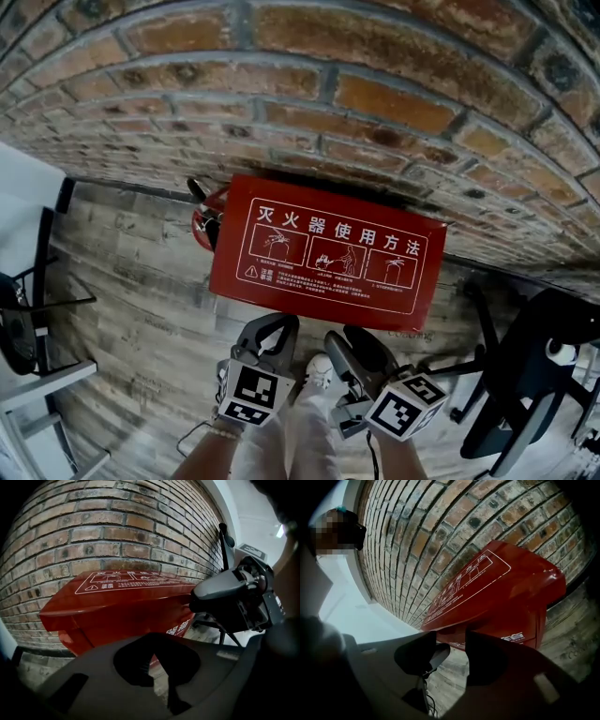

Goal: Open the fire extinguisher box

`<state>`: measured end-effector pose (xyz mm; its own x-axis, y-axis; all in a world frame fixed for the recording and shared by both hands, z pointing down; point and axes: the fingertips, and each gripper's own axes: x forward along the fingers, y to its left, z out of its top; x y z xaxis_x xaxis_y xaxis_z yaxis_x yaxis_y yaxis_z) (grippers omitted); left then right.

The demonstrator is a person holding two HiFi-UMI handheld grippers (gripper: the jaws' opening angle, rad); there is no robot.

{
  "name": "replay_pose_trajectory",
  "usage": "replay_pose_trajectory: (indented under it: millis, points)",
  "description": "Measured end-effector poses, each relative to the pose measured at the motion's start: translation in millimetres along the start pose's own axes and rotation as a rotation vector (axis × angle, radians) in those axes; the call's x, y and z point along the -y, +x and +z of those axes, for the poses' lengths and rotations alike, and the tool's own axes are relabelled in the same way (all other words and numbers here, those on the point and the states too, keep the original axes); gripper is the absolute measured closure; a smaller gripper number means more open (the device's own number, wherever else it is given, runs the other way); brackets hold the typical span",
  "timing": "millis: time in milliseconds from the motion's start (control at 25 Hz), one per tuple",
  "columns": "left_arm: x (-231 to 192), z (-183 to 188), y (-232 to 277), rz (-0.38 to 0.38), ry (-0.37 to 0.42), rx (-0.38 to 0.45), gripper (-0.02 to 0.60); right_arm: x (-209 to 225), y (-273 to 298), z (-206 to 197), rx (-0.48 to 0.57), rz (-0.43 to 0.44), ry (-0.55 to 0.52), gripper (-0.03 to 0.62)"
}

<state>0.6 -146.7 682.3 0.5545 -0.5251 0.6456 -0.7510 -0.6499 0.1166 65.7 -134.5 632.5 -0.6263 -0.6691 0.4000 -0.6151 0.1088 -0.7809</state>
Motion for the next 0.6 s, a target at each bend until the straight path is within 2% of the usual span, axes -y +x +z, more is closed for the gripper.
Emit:
replay_pose_trajectory:
  millis: [80, 120, 320, 600]
  points:
    - [-1, 1, 2, -0.001, 0.000, 0.001, 0.584, 3, 2, -2, -0.016, -0.006, -0.003, 0.412]
    - [-2, 2, 3, -0.002, 0.001, 0.001, 0.584, 4, 3, -4, -0.025, -0.006, -0.003, 0.394]
    - [-4, 5, 5, 0.000, 0.000, 0.004, 0.584, 3, 7, -1, -0.035, 0.006, -0.005, 0.379]
    - [-4, 12, 7, -0.004, -0.018, 0.018, 0.584, 3, 3, 2, -0.010, 0.010, 0.041, 0.406]
